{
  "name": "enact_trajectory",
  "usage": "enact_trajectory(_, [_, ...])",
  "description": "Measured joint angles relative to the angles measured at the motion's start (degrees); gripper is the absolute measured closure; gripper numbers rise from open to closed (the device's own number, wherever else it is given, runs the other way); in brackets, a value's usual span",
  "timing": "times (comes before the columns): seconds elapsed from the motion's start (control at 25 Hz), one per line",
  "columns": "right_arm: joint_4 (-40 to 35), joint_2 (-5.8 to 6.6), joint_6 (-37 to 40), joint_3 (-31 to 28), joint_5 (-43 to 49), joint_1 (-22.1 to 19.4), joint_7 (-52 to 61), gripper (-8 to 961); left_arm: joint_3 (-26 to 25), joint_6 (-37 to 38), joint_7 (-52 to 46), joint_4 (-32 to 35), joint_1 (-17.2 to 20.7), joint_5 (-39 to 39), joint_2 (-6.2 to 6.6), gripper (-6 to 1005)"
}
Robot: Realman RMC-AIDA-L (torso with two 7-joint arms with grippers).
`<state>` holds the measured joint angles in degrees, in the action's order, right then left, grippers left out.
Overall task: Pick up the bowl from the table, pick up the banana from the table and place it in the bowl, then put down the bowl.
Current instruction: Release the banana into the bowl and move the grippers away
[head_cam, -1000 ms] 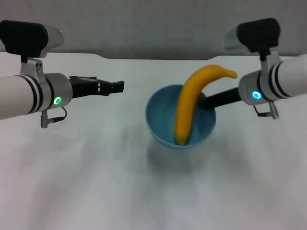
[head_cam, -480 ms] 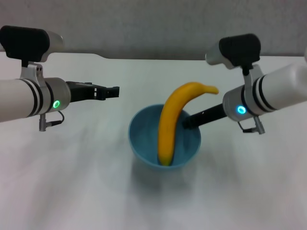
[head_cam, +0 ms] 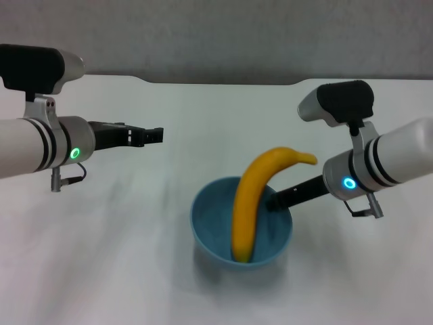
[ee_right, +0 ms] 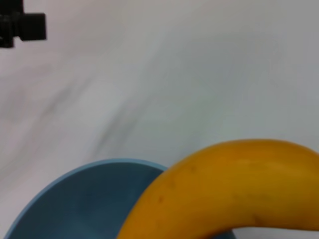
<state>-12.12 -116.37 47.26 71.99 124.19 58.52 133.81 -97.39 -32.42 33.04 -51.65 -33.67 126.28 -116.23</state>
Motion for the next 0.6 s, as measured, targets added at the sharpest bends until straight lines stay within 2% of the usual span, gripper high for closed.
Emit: enact_trajectory(0.6, [0.0, 0.36, -0.3, 0.9, 0.5, -2.5, 0.6, 899, 0.1, 0.0, -0.1, 0.1, 1.4, -0.3, -0.05, 92])
